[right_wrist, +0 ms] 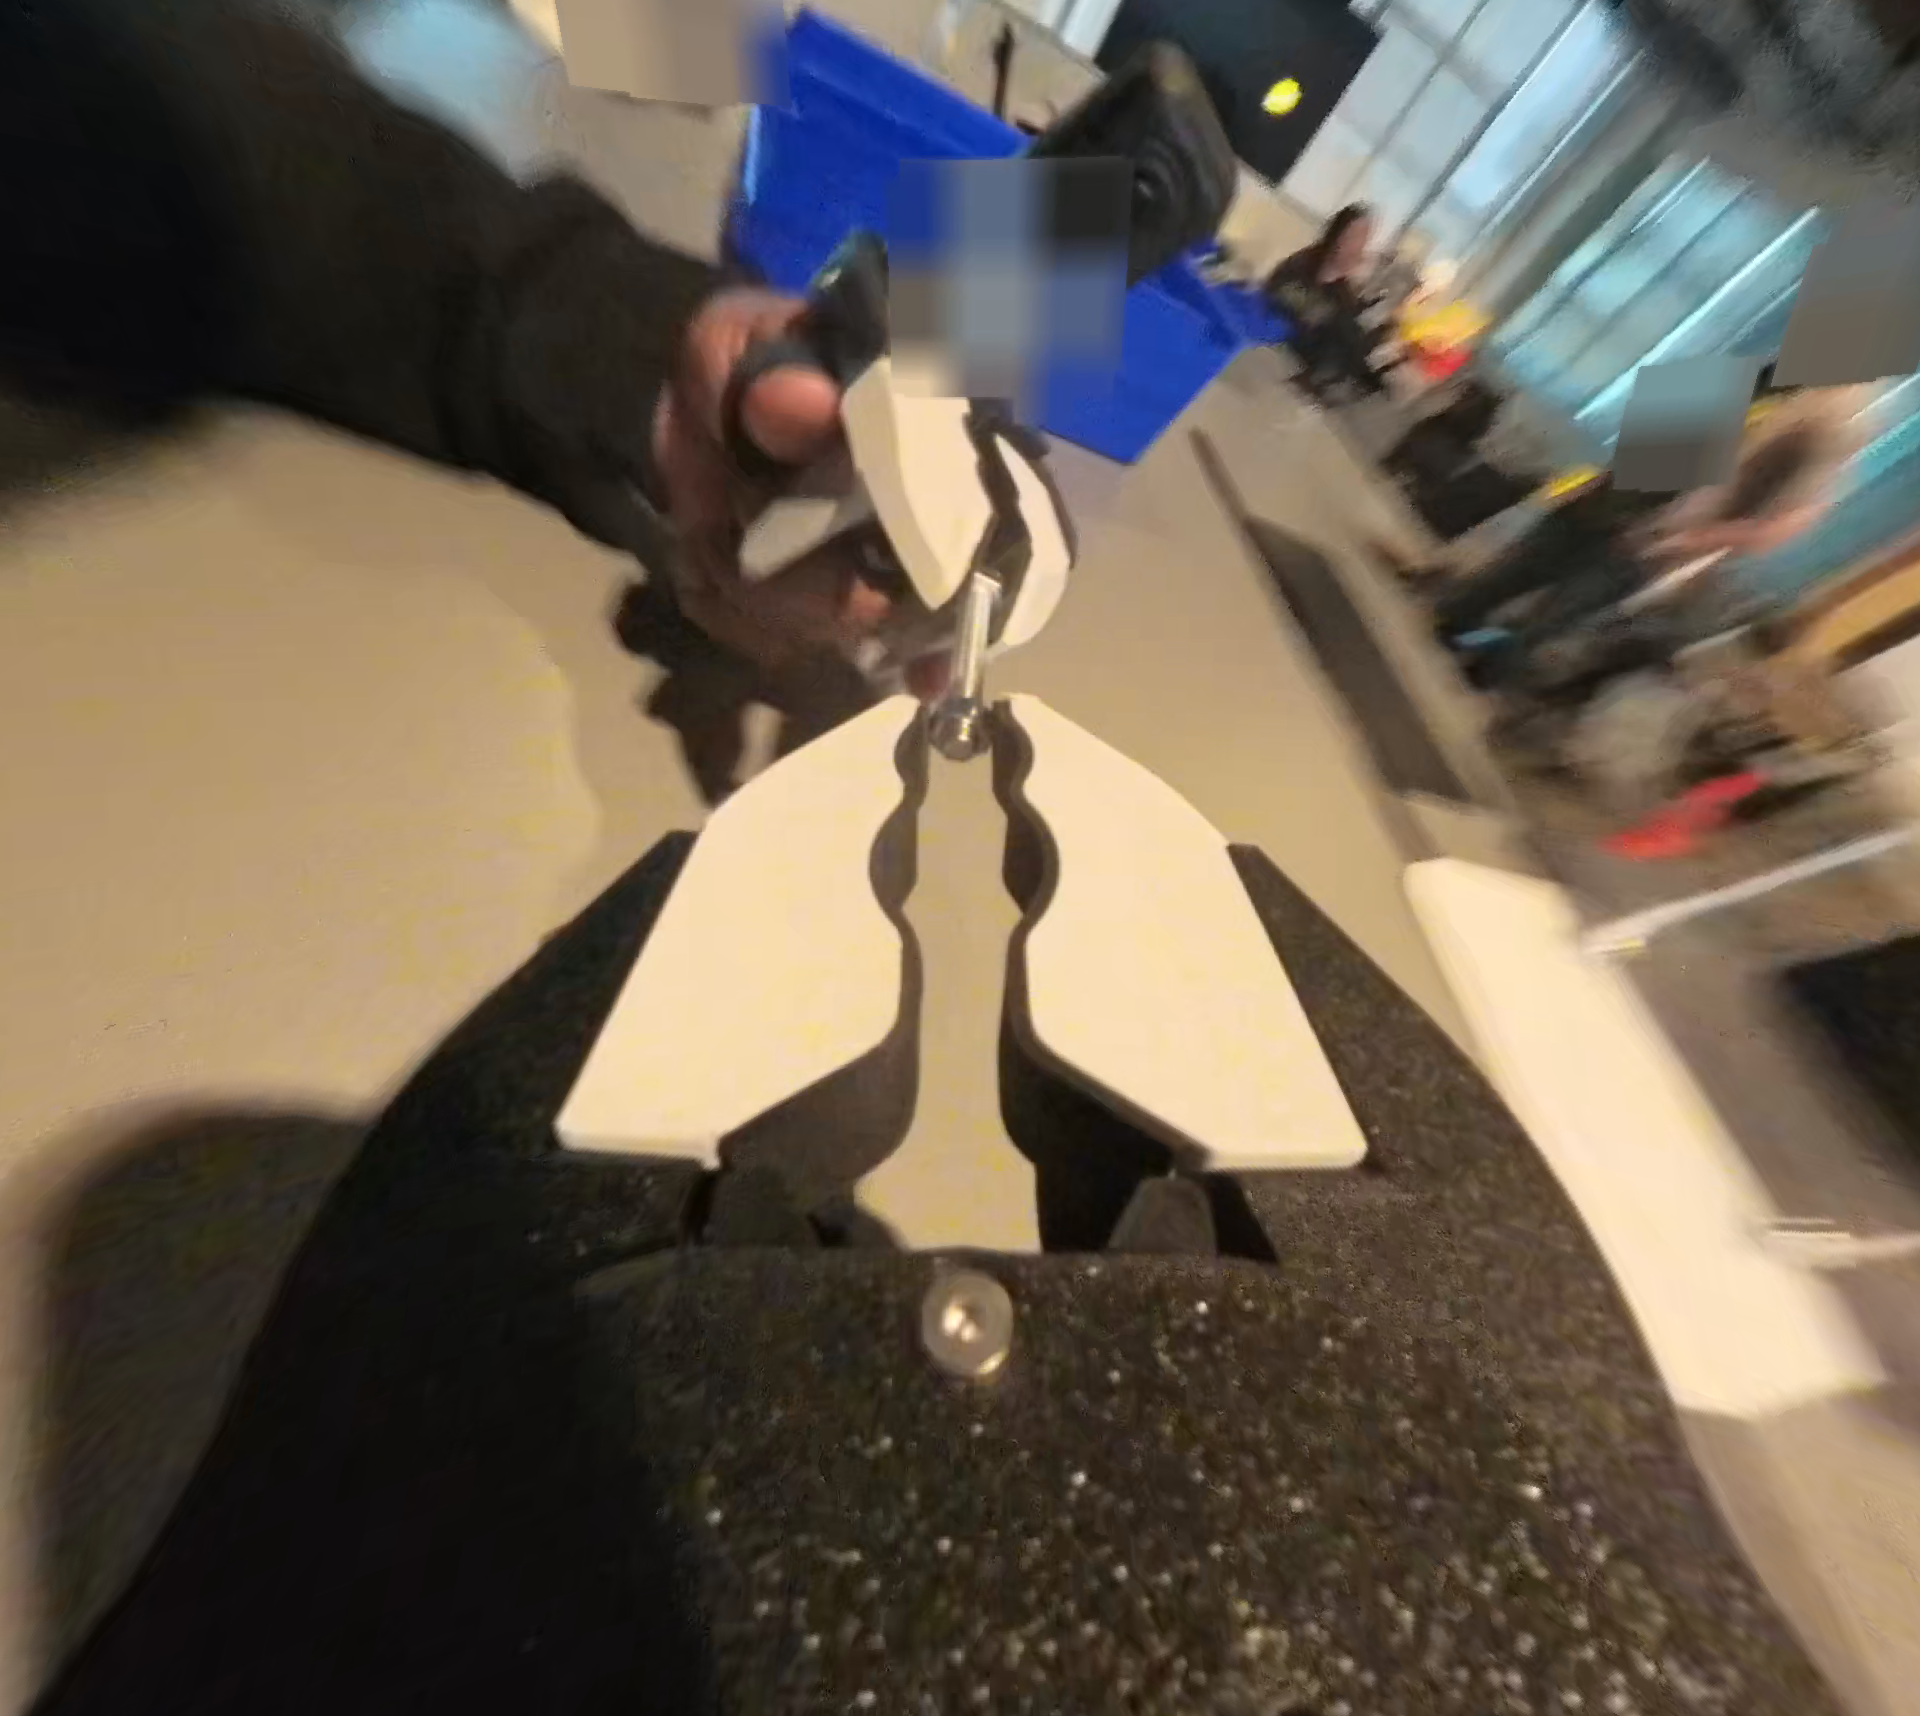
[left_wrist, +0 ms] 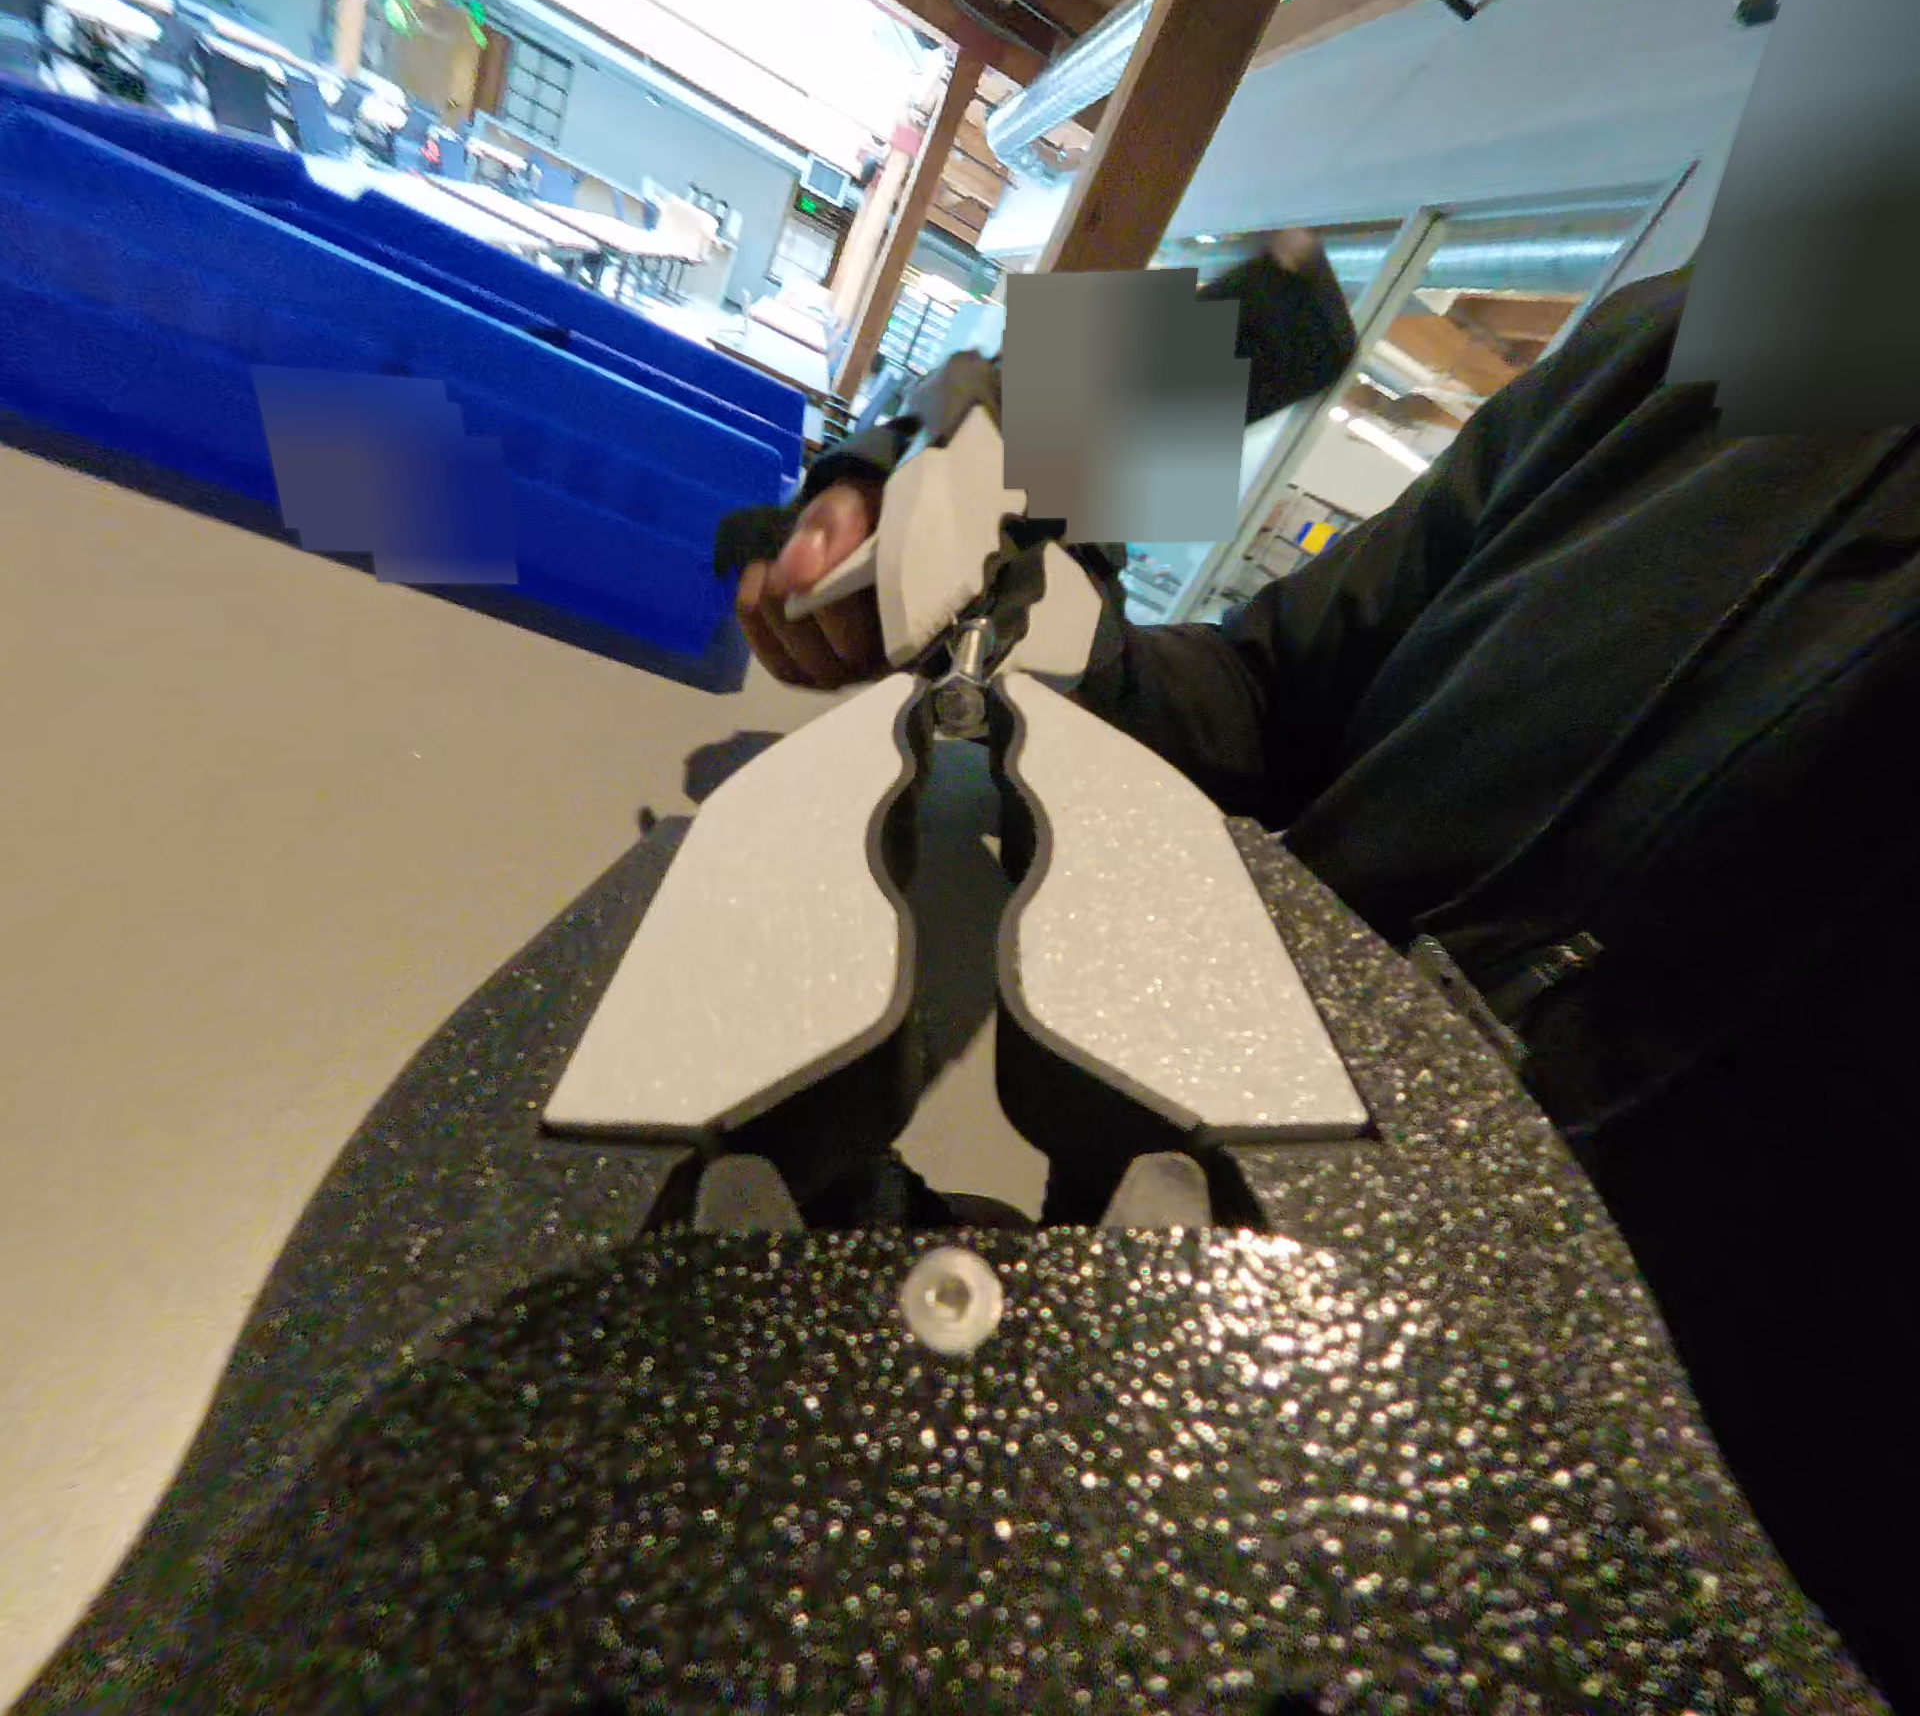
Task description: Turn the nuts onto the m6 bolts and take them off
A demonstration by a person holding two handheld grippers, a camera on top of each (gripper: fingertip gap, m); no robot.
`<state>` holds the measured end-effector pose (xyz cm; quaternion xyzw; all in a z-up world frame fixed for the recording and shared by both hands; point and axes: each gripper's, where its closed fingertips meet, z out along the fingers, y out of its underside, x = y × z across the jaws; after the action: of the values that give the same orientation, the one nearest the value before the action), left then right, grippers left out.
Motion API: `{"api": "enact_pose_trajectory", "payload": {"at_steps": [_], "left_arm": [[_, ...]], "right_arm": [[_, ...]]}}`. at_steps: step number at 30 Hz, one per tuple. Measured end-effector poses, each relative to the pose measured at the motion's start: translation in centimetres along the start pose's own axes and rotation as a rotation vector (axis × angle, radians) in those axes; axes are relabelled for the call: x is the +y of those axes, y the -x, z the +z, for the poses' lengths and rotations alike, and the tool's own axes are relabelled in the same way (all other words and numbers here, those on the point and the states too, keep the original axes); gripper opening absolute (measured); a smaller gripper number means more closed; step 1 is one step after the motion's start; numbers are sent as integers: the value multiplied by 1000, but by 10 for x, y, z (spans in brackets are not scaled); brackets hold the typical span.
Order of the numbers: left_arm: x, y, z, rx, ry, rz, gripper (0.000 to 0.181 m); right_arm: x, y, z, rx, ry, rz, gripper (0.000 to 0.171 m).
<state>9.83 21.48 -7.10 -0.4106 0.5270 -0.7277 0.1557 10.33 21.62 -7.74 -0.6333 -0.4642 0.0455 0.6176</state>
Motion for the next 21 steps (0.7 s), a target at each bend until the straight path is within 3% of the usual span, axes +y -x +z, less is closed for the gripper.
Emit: {"api": "enact_pose_trajectory", "payload": {"at_steps": [2,3,4,8,15,18,21], "left_arm": [[2,3,1,-5,0,-17,10],[1,3,1,-11,-1,-4,10],[1,2,1,-12,-2,19,10],[-8,0,-2,-29,-43,79,10],[-15,1,-6,-54,-68,128,10],[-15,1,-5,-52,-67,113,10],[-12,1,-5,-36,-57,74,10]], "right_arm": [[6,-2,-1,112,75,-271,12],[7,-3,0,136,91,-311,12],[7,-2,0,128,81,-284,12],[2,0,2,0,-7,86,50],[-17,-9,0,-139,-187,559,36],[-12,-6,3,-144,-142,552,15],[-6,-3,4,-81,-63,357,11]]}}
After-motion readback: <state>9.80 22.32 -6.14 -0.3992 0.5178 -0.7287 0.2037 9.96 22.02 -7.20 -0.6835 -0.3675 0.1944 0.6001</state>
